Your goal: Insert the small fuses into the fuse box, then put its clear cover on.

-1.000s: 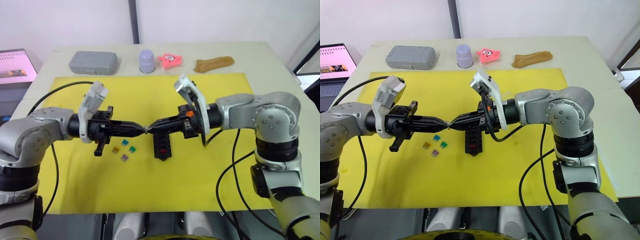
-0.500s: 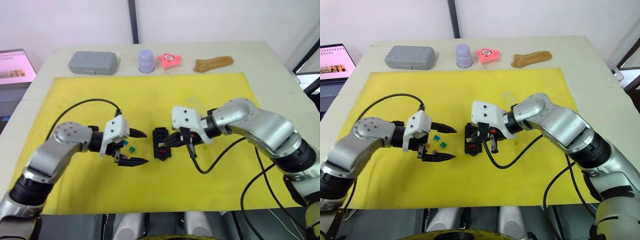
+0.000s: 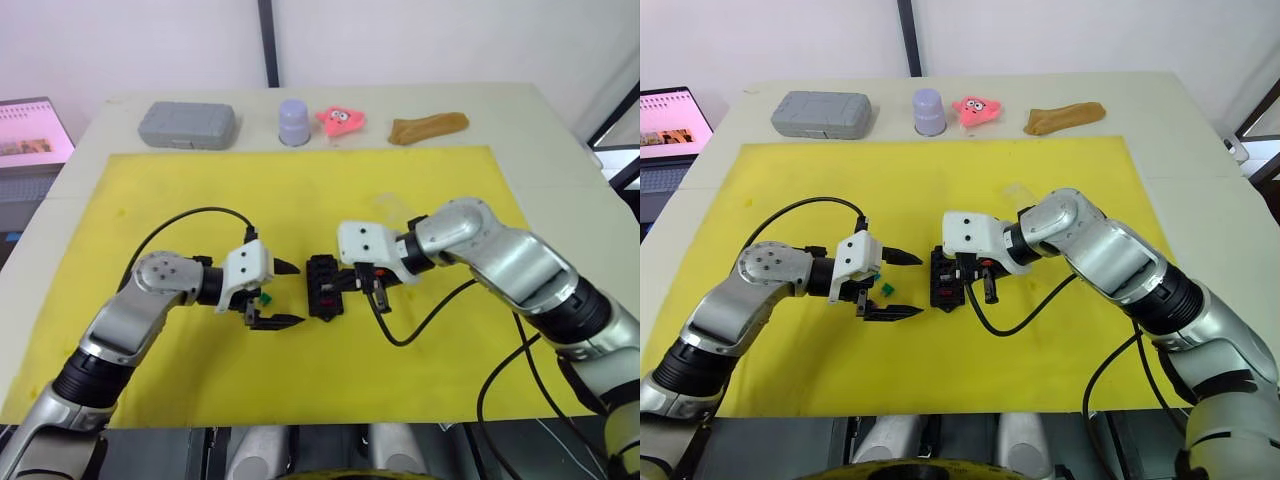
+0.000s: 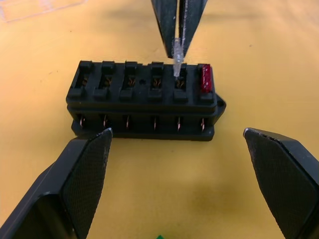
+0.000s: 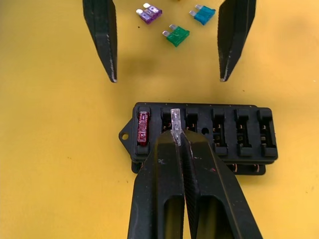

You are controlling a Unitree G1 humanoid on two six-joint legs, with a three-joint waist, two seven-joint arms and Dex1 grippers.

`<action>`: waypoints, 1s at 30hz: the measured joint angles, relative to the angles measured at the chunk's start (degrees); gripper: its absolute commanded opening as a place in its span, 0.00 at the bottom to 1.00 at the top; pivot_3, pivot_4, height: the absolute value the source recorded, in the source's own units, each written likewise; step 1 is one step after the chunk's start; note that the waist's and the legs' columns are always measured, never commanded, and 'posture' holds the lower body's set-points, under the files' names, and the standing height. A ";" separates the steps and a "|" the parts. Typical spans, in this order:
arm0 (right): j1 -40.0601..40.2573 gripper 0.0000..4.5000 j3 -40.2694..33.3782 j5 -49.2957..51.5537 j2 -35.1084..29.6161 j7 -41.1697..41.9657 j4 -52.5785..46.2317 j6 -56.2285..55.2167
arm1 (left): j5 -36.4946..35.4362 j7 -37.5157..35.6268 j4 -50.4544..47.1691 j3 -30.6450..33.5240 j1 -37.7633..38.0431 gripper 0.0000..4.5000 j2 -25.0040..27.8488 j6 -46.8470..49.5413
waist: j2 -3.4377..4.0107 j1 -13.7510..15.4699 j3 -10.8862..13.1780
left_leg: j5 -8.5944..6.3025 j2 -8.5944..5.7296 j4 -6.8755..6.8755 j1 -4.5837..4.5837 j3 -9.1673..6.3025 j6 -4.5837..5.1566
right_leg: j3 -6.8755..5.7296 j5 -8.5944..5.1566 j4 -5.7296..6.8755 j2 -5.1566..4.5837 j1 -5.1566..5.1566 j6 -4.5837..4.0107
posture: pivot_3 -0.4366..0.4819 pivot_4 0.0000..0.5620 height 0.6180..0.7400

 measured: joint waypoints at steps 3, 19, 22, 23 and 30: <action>0.27 0.00 0.00 -0.43 0.66 0.31 0.01 0.27 | 0.94 0.19 0.16 -0.02 -0.11 0.98 -0.57 -0.50 | 0.00 0.03 0.00 | 0.00 0.00 0.00 0.00 0.00 0.00 | 0.00 0.00 0.00 0.00 0.00 0.00 | 0.48 0.27 1.00; 0.92 0.00 -0.01 -2.34 1.27 0.94 0.01 1.55 | 3.00 0.40 1.37 -0.04 -1.05 0.98 -2.36 -0.89 | 0.00 0.01 0.00 | 0.00 0.00 0.00 0.01 -0.01 0.00 | 0.00 0.00 0.01 0.00 0.00 0.00 | 0.48 0.27 1.00; 1.07 0.00 -0.01 -2.81 1.66 0.93 0.12 1.52 | 3.33 0.50 1.41 -0.06 -1.05 0.98 -2.71 -1.44 | 0.00 0.00 0.00 | 0.00 0.00 0.00 0.01 -0.01 0.00 | 0.00 0.00 0.01 0.00 0.00 0.00 | 0.48 0.27 1.00; 1.07 0.00 -0.01 -3.00 1.78 0.92 0.14 1.50 | 3.52 0.59 1.44 -0.07 -1.05 0.98 -2.77 -1.50 | 0.00 0.00 0.00 | 0.00 0.00 0.00 0.01 -0.01 0.00 | 0.00 0.00 0.01 0.00 0.01 0.00 | 0.48 0.27 1.00; 1.12 0.00 -0.01 -3.51 2.08 1.11 0.36 1.47 | 4.14 0.65 2.00 -0.51 -1.06 0.98 -2.94 -1.70 | 0.00 -0.01 0.00 | 0.00 0.00 0.00 0.02 -0.01 0.00 | 0.00 0.00 0.01 0.00 0.01 0.00 | 0.48 0.27 1.00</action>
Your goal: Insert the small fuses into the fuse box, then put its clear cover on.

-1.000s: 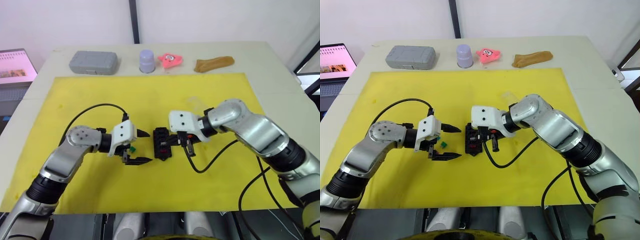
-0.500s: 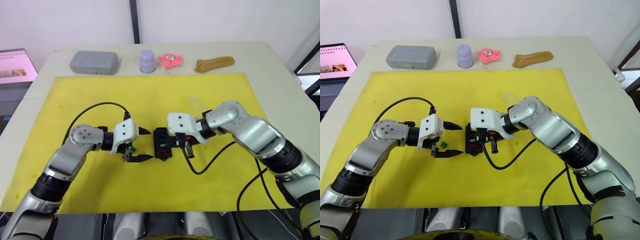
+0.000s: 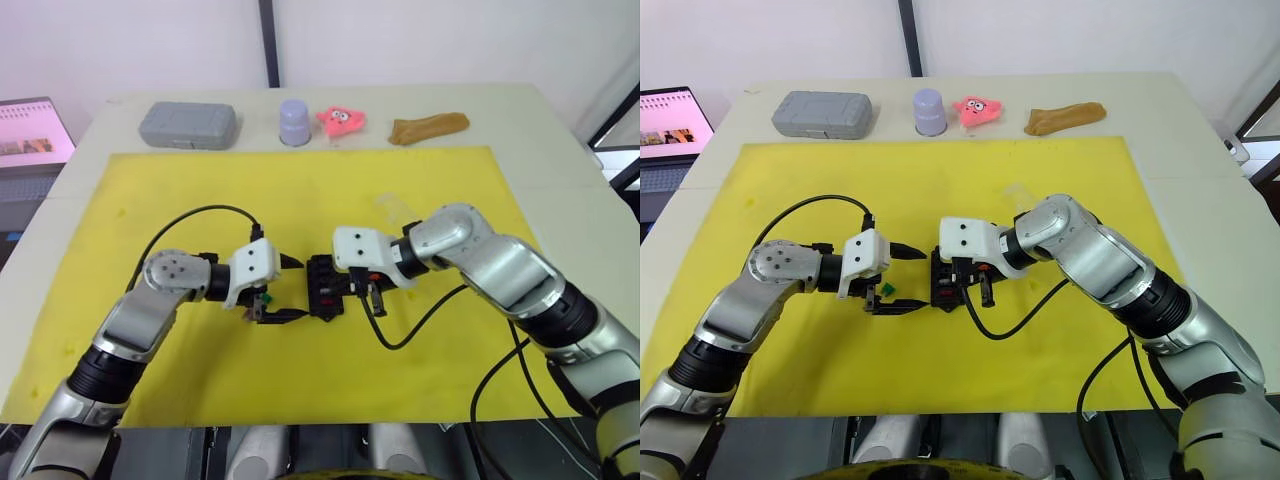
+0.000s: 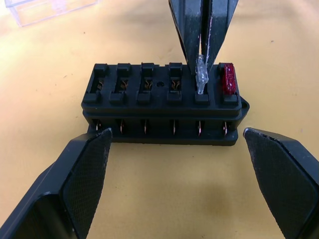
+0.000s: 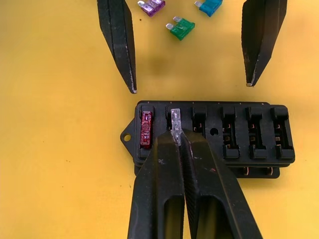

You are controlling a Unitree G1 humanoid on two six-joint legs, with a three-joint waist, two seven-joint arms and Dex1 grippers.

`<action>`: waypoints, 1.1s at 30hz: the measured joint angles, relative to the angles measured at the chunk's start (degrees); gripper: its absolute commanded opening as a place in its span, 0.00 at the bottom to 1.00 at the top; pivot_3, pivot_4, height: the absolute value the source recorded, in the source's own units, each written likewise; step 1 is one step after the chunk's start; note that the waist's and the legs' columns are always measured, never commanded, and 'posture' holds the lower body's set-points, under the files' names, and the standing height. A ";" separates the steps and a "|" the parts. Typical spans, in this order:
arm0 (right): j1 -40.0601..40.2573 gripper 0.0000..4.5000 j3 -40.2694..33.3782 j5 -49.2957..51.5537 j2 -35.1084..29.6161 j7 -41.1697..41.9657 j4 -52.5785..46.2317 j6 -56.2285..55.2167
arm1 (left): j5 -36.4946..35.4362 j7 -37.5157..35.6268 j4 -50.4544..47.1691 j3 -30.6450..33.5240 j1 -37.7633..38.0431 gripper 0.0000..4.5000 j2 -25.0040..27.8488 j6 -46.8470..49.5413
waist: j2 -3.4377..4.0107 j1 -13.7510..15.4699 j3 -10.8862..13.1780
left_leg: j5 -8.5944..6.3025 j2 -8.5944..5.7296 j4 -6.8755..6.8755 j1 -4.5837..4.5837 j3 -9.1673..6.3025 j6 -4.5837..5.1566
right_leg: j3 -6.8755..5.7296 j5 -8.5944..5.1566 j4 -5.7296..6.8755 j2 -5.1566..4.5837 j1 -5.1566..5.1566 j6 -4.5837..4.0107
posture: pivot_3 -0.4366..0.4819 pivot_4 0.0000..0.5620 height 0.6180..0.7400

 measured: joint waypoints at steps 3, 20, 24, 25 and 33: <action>0.01 0.00 0.00 0.00 0.04 0.27 0.00 0.22 | 0.05 0.04 0.11 -0.24 -0.01 0.98 -0.10 -0.01 | 0.00 0.00 0.00 | 0.00 0.00 0.00 0.00 0.00 0.00 | 0.00 0.00 0.00 0.00 0.00 0.00 | 0.48 0.27 1.00; -0.05 0.00 1.20 -3.05 0.63 0.59 -0.20 0.35 | 0.13 0.73 0.75 -0.69 -0.49 0.98 -0.45 -0.22 | -0.01 -0.01 -0.02 | 0.00 0.00 0.00 0.07 0.00 0.00 | 0.00 0.00 0.02 0.00 0.06 0.00 | 0.48 0.27 1.00; -0.06 0.00 1.32 -3.63 0.66 0.96 -0.34 0.20 | 0.15 0.88 0.82 -0.74 -0.49 0.98 -0.46 -0.24 | -0.01 -0.01 -0.02 | 0.00 0.00 0.01 0.07 0.00 0.00 | 0.00 0.00 0.02 0.00 0.06 0.00 | 0.48 0.27 1.00; -0.06 0.00 1.32 -3.67 0.69 1.02 -0.34 0.21 | 0.15 0.91 0.87 -0.75 -0.49 0.98 -0.46 -0.24 | -0.01 -0.01 -0.02 | 0.00 0.00 0.01 0.07 0.00 0.00 | 0.00 0.00 0.02 0.00 0.06 0.00 | 0.48 0.27 1.00; -0.26 0.30 1.27 -3.78 1.34 1.21 0.14 0.82 | 0.15 1.17 1.40 -1.10 -0.50 1.00 -0.47 -0.27 | -0.01 -0.02 -0.02 | 0.00 0.00 0.01 0.06 -0.01 0.00 | 0.00 0.00 0.03 0.00 0.04 0.00 | 0.48 0.27 1.00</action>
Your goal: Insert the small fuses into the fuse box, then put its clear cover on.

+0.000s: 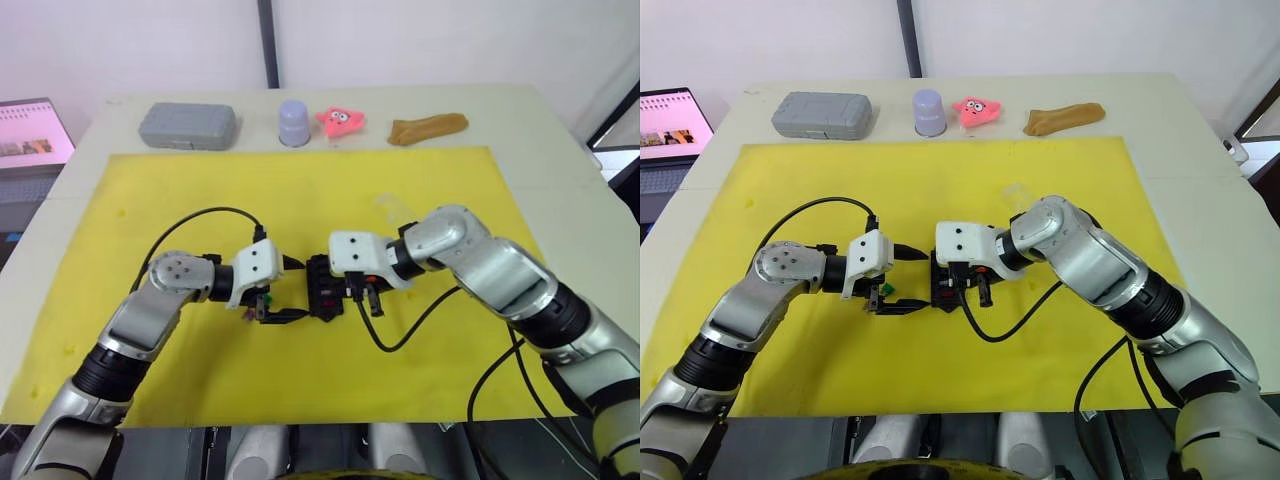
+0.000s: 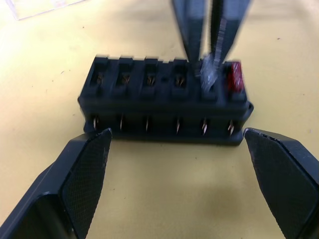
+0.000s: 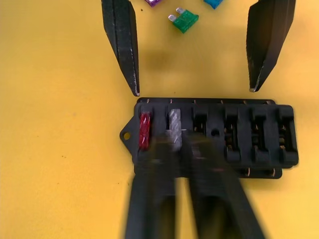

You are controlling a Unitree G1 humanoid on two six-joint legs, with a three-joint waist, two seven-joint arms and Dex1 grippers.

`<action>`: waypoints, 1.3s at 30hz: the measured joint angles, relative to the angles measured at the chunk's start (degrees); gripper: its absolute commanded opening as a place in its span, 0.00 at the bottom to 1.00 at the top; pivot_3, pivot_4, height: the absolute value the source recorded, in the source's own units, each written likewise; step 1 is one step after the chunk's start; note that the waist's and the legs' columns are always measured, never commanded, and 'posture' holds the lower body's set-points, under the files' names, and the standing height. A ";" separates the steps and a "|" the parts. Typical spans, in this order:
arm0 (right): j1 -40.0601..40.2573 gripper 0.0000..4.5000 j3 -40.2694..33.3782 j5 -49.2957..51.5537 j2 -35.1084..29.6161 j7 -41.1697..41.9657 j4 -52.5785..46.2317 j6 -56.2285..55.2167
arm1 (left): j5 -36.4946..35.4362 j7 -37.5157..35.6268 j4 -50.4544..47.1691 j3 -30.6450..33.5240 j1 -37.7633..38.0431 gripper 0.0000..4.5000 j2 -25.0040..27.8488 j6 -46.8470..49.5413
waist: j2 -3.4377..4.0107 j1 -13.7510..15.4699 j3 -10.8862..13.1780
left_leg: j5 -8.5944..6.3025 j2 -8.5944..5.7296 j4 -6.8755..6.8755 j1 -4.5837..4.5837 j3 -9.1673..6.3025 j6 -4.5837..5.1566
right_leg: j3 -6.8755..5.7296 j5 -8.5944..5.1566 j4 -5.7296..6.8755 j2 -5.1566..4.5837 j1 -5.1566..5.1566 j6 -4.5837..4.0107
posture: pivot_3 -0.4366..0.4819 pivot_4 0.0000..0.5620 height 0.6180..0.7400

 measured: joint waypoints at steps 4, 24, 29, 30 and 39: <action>-0.12 0.30 -0.35 0.00 0.68 -0.24 0.67 0.40 | 0.00 0.06 0.02 -0.12 0.00 1.00 0.00 -0.03 | 0.00 0.06 0.00 | 0.00 -0.01 0.01 -0.01 -0.01 0.00 | 0.00 0.00 0.00 0.00 0.01 0.00 | 0.48 0.27 1.00; 2.13 0.01 -7.33 5.12 0.92 1.82 -0.19 -0.16 | 0.05 0.11 1.12 -0.16 -0.55 1.00 -0.32 -1.03 | 0.00 0.07 0.00 | 0.00 -0.01 0.01 -0.05 -0.02 0.00 | 0.00 0.00 -0.01 0.00 -0.01 0.00 | 0.48 0.27 1.00; 4.30 0.01 -7.91 5.11 2.04 0.19 0.35 -2.60 | 0.05 0.10 1.15 -0.16 -0.64 1.00 -0.32 -1.03 | 0.00 -0.01 0.00 | 0.00 -0.01 0.01 -0.04 -0.02 0.00 | 0.00 0.00 0.00 0.00 -0.03 0.00 | 0.48 0.27 1.00; 4.43 0.01 -8.04 5.06 2.19 -0.18 0.81 -2.95 | 0.05 0.10 1.15 -0.16 -0.64 1.00 -0.32 -1.03 | 0.00 -0.01 0.00 | 0.00 -0.01 0.01 -0.04 -0.02 0.00 | 0.00 0.00 0.00 0.00 -0.03 0.00 | 0.48 0.27 1.00; 5.19 0.01 -8.04 4.99 2.43 -1.12 1.87 -3.57 | 0.05 0.06 1.17 -0.16 -0.64 1.00 -0.31 -1.02 | 0.00 0.03 0.00 | 0.00 -0.01 0.02 -0.04 -0.02 0.00 | 0.00 0.00 0.00 0.00 -0.02 0.00 | 0.48 0.27 1.00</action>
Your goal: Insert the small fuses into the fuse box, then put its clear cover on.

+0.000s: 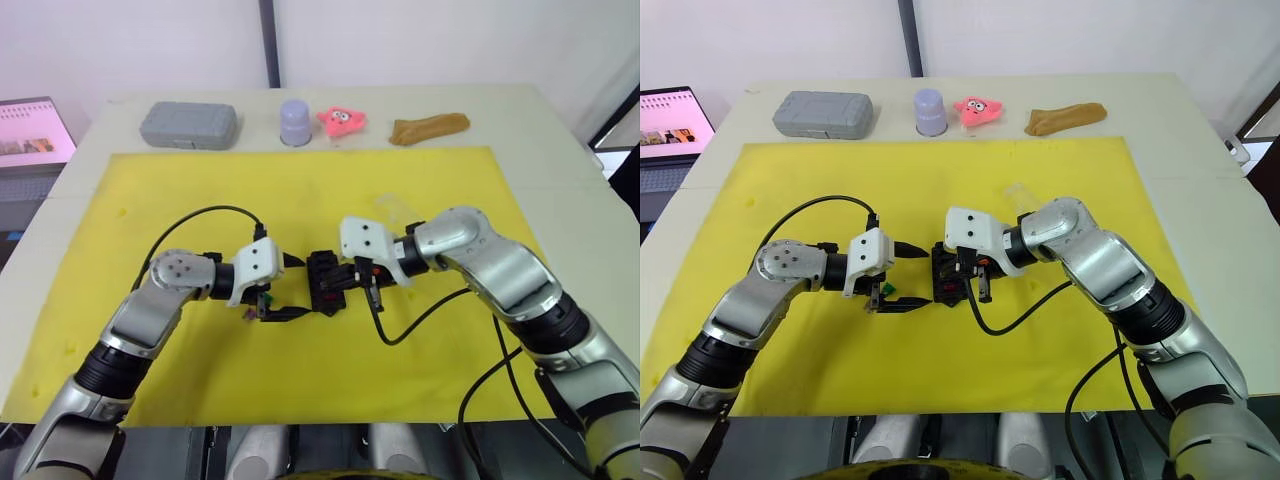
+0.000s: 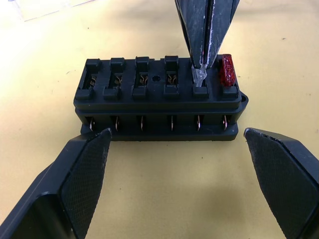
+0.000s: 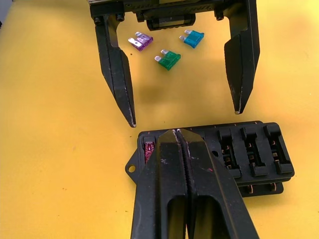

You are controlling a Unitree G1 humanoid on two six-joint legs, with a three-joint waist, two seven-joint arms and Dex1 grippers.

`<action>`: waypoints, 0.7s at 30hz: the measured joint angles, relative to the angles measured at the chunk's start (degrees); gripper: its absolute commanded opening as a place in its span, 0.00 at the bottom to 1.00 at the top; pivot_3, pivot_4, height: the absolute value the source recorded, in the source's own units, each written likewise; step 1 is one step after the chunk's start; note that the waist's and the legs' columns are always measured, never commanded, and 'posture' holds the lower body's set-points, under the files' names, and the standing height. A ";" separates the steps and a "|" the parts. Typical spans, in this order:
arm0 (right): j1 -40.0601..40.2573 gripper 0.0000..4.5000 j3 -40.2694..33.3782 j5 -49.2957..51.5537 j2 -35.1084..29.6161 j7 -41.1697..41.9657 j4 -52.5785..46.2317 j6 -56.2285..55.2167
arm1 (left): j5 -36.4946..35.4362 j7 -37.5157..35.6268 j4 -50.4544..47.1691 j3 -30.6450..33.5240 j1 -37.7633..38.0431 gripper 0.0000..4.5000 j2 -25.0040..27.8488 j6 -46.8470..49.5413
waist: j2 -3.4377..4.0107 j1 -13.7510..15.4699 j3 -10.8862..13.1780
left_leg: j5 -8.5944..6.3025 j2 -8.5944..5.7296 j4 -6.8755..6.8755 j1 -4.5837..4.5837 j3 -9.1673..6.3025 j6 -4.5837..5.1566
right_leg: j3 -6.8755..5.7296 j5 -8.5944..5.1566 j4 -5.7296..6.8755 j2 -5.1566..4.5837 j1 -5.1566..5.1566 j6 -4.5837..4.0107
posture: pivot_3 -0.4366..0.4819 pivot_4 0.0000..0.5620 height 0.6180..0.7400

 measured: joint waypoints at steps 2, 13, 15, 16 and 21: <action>0.23 0.01 0.00 -0.10 -0.03 -0.13 0.40 -0.06 | 0.00 0.00 0.00 0.00 0.00 1.00 0.00 0.00 | 0.00 -0.02 0.00 | 0.00 0.00 0.00 0.00 0.00 0.00 | 0.00 0.00 0.00 0.00 0.00 0.00 | 0.48 0.27 1.00; 2.17 0.01 0.46 -2.20 -0.27 0.00 1.87 -4.42 | -0.01 0.01 0.00 0.00 0.00 1.00 0.01 0.02 | 0.00 0.05 0.00 | 0.00 -0.01 0.00 0.04 0.00 0.00 | 0.00 0.00 -0.01 0.00 0.05 0.00 | 0.48 0.27 1.00; 2.19 0.01 0.65 -2.60 -0.30 0.32 2.06 -5.01 | -0.01 0.02 0.00 0.00 0.00 1.00 0.01 0.03 | -0.01 0.05 -0.01 | 0.00 0.00 0.00 0.07 0.00 0.00 | 0.00 0.00 0.00 0.00 0.08 0.00 | 0.48 0.27 1.00; 2.22 0.01 0.75 -2.73 -0.35 0.41 2.13 -5.32 | -0.01 0.02 0.00 0.00 0.00 1.00 0.01 0.03 | -0.01 0.06 -0.01 | 0.00 0.00 0.00 0.08 0.00 0.00 | 0.00 0.00 -0.01 0.00 0.09 0.00 | 0.48 0.27 1.00; 2.96 0.01 1.32 -3.50 -0.55 0.82 2.51 -7.06 | -0.01 0.04 0.00 0.00 0.00 1.00 0.01 0.07 | -0.02 0.11 -0.03 | 0.00 0.00 0.00 0.11 -0.01 0.00 | 0.00 0.00 -0.02 0.00 0.14 0.00 | 0.48 0.27 1.00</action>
